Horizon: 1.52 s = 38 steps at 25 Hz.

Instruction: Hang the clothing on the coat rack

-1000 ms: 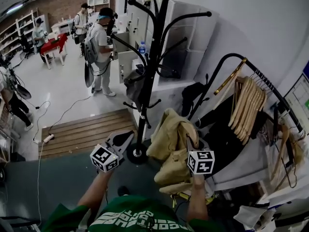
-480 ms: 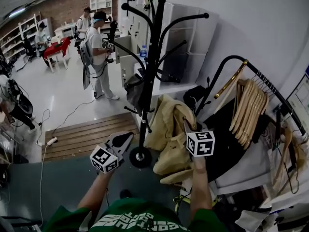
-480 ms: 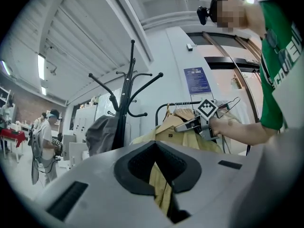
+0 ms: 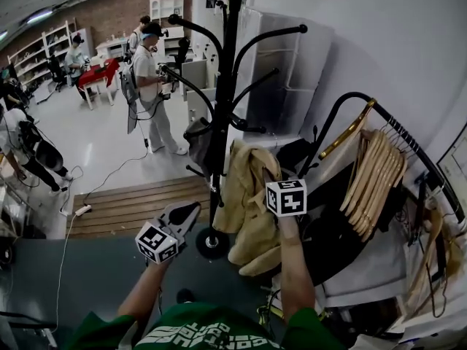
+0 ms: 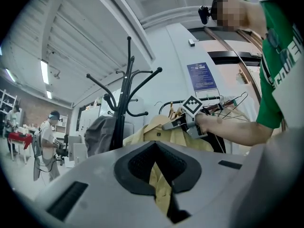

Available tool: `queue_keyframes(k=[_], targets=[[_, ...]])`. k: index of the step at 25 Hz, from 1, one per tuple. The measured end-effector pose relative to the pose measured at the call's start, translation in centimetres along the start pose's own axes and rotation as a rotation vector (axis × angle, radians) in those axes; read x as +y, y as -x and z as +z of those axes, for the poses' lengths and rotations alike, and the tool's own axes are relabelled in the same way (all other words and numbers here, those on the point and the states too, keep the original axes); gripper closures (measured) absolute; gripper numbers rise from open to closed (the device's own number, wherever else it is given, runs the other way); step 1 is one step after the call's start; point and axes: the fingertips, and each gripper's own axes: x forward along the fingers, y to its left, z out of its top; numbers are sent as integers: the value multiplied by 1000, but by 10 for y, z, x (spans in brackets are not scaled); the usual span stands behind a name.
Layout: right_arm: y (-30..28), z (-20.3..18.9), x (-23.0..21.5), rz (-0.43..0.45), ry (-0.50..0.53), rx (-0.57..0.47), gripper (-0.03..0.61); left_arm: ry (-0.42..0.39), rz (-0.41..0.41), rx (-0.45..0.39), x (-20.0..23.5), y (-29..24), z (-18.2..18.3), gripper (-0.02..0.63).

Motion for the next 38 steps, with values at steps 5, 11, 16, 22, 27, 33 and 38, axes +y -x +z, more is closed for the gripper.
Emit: queue_keyframes(k=[5,11,16,22,27,33,38], targets=[[-18,7,-2,30,15,21,511,1,24,9,-12,-7,-3,611],[-34,10,-4,57,23,35,511,-6,56,18,-19,-6,-5,611],[-47,12,-5,73,27,44,511,-11,76,22,-22,-9,-6,611],[-58,11,-1,84,35,65,511,-7,66,35,-25,-24,-7,611],[-69,9,1,93,36,78,511,-15,54,18,-23,-40,4,611],[-82,-3,-2,97,21,96,511,-23,34,8,-27,-51,12,611],[-90,-12,0,109,23,107,511,-10,36,27,-24,-50,1,611]])
